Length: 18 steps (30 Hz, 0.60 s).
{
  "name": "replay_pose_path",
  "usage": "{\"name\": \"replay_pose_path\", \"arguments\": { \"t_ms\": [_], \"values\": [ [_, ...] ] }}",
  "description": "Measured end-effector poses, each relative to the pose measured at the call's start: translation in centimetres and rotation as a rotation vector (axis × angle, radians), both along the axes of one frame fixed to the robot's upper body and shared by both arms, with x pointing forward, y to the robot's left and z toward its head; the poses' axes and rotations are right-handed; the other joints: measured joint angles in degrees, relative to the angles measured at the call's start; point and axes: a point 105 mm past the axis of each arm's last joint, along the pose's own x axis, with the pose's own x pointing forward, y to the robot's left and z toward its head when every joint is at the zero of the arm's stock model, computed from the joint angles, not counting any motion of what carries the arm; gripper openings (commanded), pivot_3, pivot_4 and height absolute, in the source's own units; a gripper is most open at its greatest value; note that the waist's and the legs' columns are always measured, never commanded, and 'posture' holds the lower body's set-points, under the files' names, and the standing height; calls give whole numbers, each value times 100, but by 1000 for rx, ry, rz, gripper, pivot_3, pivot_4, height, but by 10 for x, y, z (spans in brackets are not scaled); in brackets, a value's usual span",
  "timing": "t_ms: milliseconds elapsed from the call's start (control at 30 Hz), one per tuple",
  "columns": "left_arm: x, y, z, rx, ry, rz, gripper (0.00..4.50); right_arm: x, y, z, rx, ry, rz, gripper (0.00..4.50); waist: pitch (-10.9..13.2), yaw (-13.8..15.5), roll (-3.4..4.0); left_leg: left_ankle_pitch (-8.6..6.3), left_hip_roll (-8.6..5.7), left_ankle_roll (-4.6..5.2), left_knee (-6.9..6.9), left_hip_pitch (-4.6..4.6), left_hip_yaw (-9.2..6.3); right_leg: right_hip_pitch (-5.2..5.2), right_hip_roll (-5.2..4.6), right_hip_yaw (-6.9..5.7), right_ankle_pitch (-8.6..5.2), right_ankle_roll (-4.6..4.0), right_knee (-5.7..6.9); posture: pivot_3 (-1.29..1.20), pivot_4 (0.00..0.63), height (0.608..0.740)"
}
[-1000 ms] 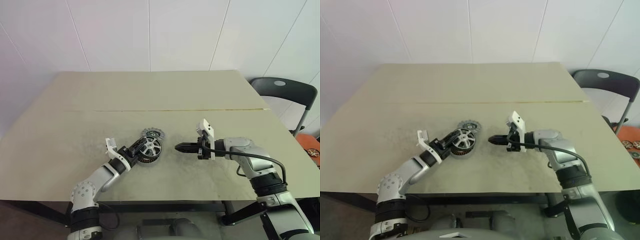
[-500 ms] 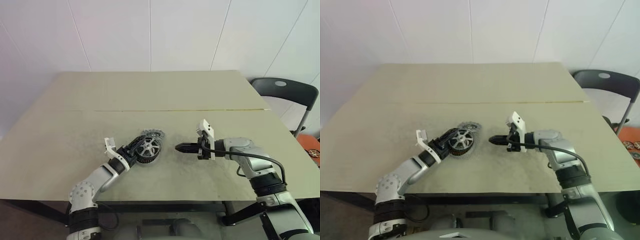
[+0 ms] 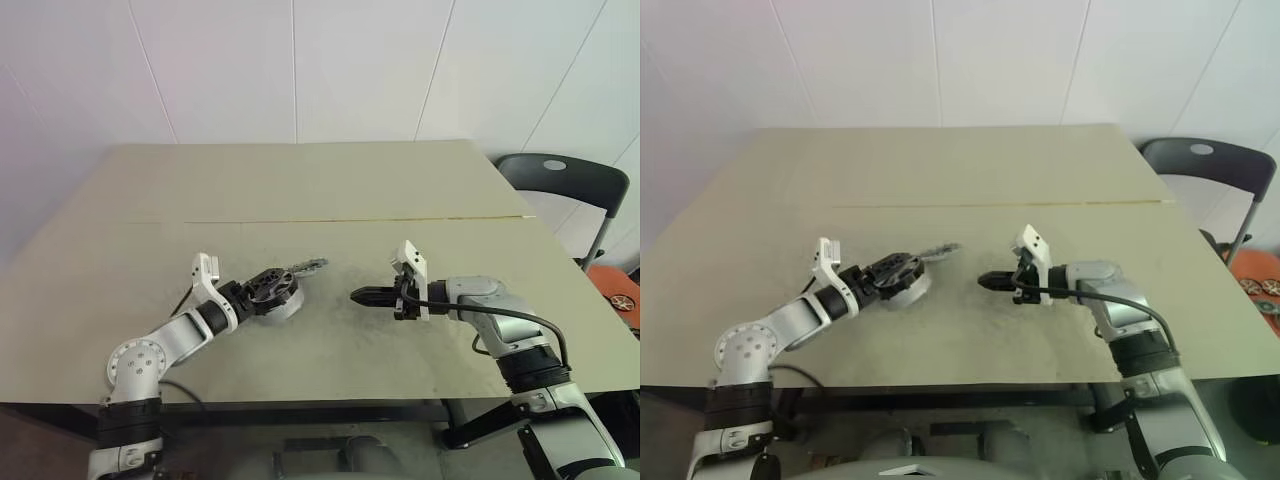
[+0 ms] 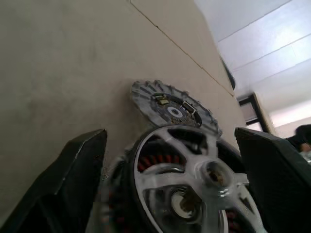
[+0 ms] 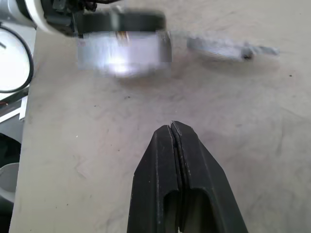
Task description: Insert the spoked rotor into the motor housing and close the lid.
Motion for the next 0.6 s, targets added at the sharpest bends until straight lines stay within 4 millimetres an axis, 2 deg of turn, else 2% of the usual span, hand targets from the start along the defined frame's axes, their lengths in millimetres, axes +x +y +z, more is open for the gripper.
{"name": "replay_pose_path", "arguments": {
  "t_ms": [267,467,600],
  "values": [
    [1,-14,3,-2,-41,-50,4472,0,4,-2,-2,0,1,0,1,34,-1,0,-4,0,-49,-9,1,1,-17,0,4,12,-61,0,0,740],
    [3,-22,15,-35,-130,-55,4472,0,3,-3,-3,1,-4,0,1,38,-1,0,-2,0,-56,-15,-1,-2,-17,-2,6,15,-69,0,0,740],
    [5,-18,26,-30,-217,-35,4472,-1,3,-4,0,6,-7,0,1,30,-1,0,-3,0,-52,-13,0,2,-16,-2,6,14,-69,0,0,740]
  ]
}}
